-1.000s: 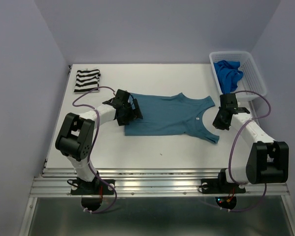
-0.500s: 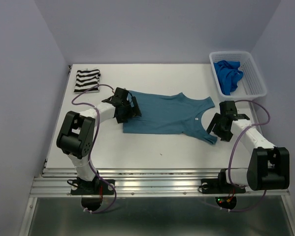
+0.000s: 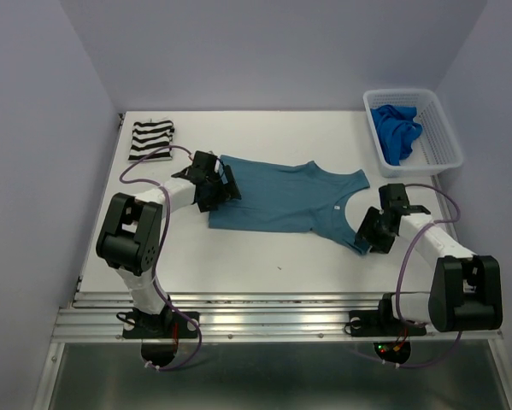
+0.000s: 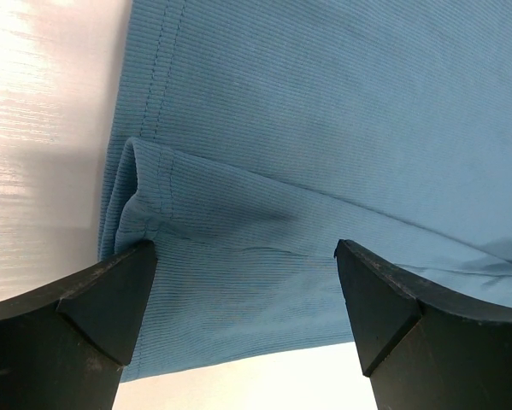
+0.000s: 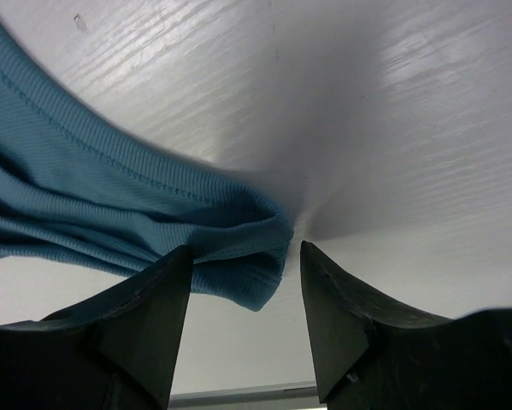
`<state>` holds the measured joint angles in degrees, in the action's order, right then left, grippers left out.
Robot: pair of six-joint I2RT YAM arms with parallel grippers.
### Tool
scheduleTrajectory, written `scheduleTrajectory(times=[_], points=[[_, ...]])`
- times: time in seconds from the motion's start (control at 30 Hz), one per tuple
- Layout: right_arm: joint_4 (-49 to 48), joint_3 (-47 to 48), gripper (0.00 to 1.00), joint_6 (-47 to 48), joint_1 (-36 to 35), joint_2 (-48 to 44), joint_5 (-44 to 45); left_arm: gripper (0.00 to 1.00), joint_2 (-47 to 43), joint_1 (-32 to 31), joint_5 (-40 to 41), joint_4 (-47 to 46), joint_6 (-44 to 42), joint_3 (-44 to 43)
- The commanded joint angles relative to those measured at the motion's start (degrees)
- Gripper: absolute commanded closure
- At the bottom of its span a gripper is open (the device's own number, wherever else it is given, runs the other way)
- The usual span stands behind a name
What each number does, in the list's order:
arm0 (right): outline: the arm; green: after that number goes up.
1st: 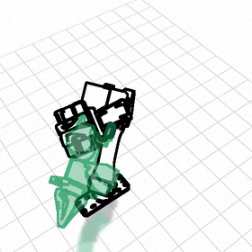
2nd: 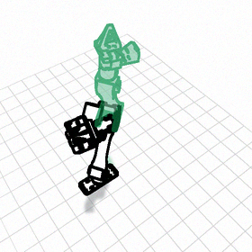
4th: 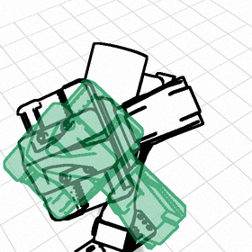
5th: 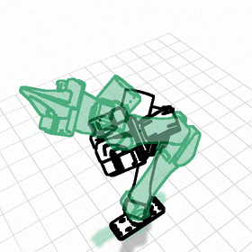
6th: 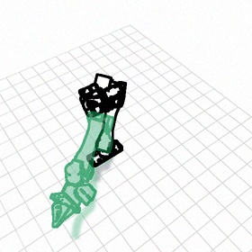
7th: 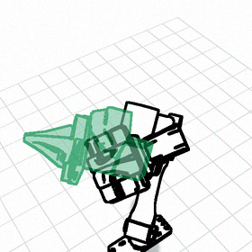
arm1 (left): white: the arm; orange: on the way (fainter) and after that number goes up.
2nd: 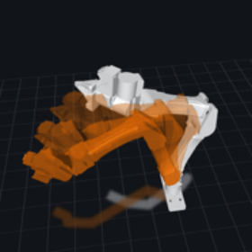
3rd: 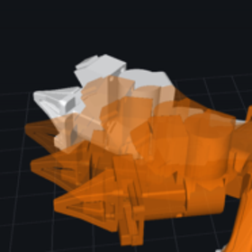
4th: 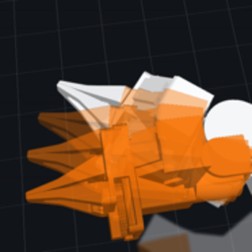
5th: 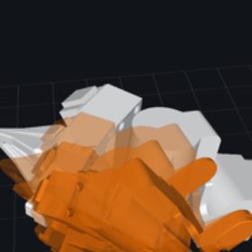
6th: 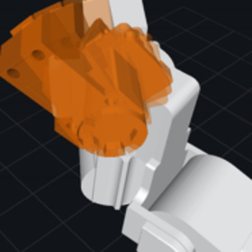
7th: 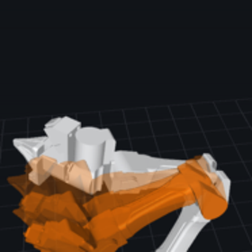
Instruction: Fold and stack the tank tops
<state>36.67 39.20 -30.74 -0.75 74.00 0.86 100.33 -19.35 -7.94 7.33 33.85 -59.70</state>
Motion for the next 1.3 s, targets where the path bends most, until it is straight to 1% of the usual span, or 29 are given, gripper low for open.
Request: scheduleTrajectory(times=[0.0, 0.1, 0.2, 0.23, 0.3, 0.33, 0.5, 0.6, 0.67, 0.7, 0.73, 0.77, 0.8, 0.83, 0.93, 1.0, 1.13, 1.17, 1.27], points=[[-2.82, 0.17, 0.41, 4.01, 0.31, -3.94, -5.52, 0.01, -1.97, 0.46, 0.56, 2.60, -1.24, 2.40], [-3.00, 0.53, 0.41, 7.43, 0.31, -6.83, -10.17, 0.01, -5.05, 0.55, 2.40, 4.08, -0.89, 2.31], [-3.00, -0.61, 0.39, 8.07, 0.31, -8.69, -12.37, 0.01, -7.07, 0.72, 7.14, 7.24, -1.06, 1.00], [-3.00, -0.96, 0.39, 7.89, 0.31, -8.78, -12.55, 0.01, -7.34, 0.98, 10.72, 7.95, -1.15, 0.64], [-2.92, -2.11, 0.39, 7.36, -0.91, -8.61, -11.50, 0.01, -7.96, 2.12, 11.90, 8.93, -1.15, 0.12], [-2.83, -2.37, 0.39, 6.93, -2.66, -8.26, -10.89, 0.01, -8.05, 2.56, 11.90, 8.93, -1.15, 0.03], [-1.16, -1.23, 0.39, 4.29, -7.33, -7.03, -3.96, 0.02, -8.66, 2.66, 10.32, 7.18, -0.53, 1.25], [0.51, -0.97, 0.39, 2.80, -8.03, -5.01, 0.96, 0.05, -8.31, 2.66, 9.79, 6.21, -0.36, 2.22], [0.34, -0.79, 0.39, 2.79, -8.65, -4.13, 2.03, 0.10, -7.44, 2.74, 9.35, 5.06, -0.27, 2.40], [-0.45, -0.36, 0.39, 3.40, -9.35, -3.78, 1.86, 0.15, -6.56, 2.66, 8.92, 4.54, -0.18, 2.22], [-1.06, -0.35, 0.39, 4.02, -9.35, -3.69, 1.34, 0.15, -6.21, 2.66, 8.74, 4.27, -0.18, 2.13], [-1.77, 0.34, 0.39, 4.72, -10.22, -3.68, 0.55, 0.21, -5.86, 2.66, 8.47, 4.09, -0.01, 1.96], [-2.38, 0.79, 0.39, 6.03, -10.84, -3.68, -0.59, 0.23, -5.59, 2.66, 8.30, 3.57, 0.08, 1.78], [-3.78, 1.83, 0.39, 6.74, -12.07, -3.95, -2.69, 0.30, -5.24, 2.66, 8.21, 3.30, 0.08, 1.61], [-7.21, 3.51, 0.37, 9.12, -13.92, -4.21, -6.22, 0.40, -4.62, 2.74, 8.21, 2.69, 0.08, 1.34], [-9.32, 5.35, 0.37, 10.52, -14.62, -3.69, -8.06, 0.43, -4.18, 2.83, 8.21, 2.51, -0.18, 1.17], [-15.90, 9.22, 0.36, 12.37, -17.17, 0.96, -10.00, 0.53, -2.25, 3.01, 8.21, 2.60, -0.36, 0.64], [-16.62, 10.18, 0.36, 12.72, -17.78, 3.85, -10.09, 0.54, -2.07, 3.01, 8.21, 2.69, -0.45, 0.55], [-18.91, 14.66, 0.36, 14.04, -19.46, 8.43, -10.53, 0.60, -1.81, 3.18, 8.21, 2.86, -0.80, 0.46]])
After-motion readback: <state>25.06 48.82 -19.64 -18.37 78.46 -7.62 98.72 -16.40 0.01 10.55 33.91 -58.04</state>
